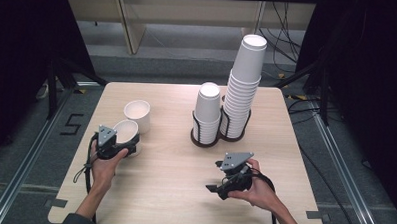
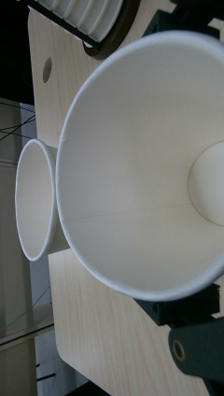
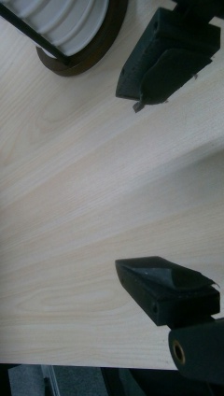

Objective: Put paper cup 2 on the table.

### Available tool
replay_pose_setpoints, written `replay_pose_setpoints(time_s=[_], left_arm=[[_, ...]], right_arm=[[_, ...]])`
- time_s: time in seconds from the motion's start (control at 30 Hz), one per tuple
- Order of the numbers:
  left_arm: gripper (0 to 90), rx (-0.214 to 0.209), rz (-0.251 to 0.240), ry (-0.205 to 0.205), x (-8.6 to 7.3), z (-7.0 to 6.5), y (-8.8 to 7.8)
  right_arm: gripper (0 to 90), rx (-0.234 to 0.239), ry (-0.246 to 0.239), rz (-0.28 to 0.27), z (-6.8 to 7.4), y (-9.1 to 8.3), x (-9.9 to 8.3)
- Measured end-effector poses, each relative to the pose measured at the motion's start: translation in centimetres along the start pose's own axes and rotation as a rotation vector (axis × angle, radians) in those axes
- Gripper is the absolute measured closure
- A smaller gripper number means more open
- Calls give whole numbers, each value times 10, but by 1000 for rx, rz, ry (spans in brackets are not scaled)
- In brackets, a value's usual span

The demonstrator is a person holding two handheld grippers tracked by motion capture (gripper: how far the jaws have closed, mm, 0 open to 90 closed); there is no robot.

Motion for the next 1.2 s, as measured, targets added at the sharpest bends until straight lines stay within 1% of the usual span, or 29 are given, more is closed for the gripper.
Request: replay_pose_setpoints(time_s=[0.03, 0.13, 0.2, 0.23, 0.27, 0.3, 0.37, 0.4, 0.47, 0.57, 0.63, 0.67, 0.73, 0.77, 0.9, 0.97, 1.03, 1.07, 1.17, 1.2], left_arm=[[152, 1, -3, -2, 0, 1, 1], [149, -18, -10, 8, 0, 1, 4], [147, -14, -6, 19, 0, 0, 4], [145, -15, -8, 27, 1, -1, 5], [143, -14, 6, 42, 0, -2, 4], [140, -16, 3, 50, 0, -3, 5], [128, -18, 0, 47, 0, -3, 5], [124, -22, -6, 38, 0, -3, 6], [118, -23, -7, 33, -1, -2, 6], [118, -20, 13, 19, -5, -1, 7], [128, -19, 15, 27, -7, -1, 7], [128, -17, 12, 37, -7, -1, 7], [128, -18, 10, 56, -7, -1, 6], [128, -26, 3, 54, -8, -2, 6], [135, -49, 18, 77, -14, -2, 6], [143, -54, 30, 70, -17, -1, 5], [144, -69, 36, 60, -20, -1, 4], [144, -74, 40, 61, -21, -2, 3], [144, -80, 66, 91, -25, -3, 2], [144, -84, 69, 90, -26, -3, 2]], right_arm=[[161, -2, -1, 3, 0, 0, 0], [161, 2, 5, -1, 0, 0, 0], [161, 5, 4, -1, 0, 0, 0], [161, 1, 3, 2, 0, -1, -1], [161, 1, 1, 2, 0, -1, -1], [161, 2, -1, 5, 0, -1, -1], [161, 3, 2, 8, 0, -1, -2], [161, 9, 1, 6, 1, 0, -2], [161, 11, -9, 0, 1, 1, -1], [162, 12, -3, 4, 1, 0, -2], [162, 3, 0, 7, 0, 0, -3], [162, 6, -6, 7, 0, 0, -3], [162, 9, -1, 10, 1, 0, -3], [162, 9, -3, 8, 0, 0, -3], [162, 11, -3, 8, 1, 0, -4], [162, 12, -6, 8, 1, 0, -4], [162, 10, -5, 8, 1, 0, -4], [162, 10, -3, 8, 1, 0, -4], [162, 12, -1, 9, 2, -1, -4], [162, 10, -2, 10, 1, -1, -5]])
Point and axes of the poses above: each handheld gripper's, and its own axes: y roughly forward along the jaws, x roughly out of its top, z roughly to its left, the point moved 8 cm from there along y, roughly forward along the jaws, and after that the axes turned 2 degrees about y, right-handed, at the moved point
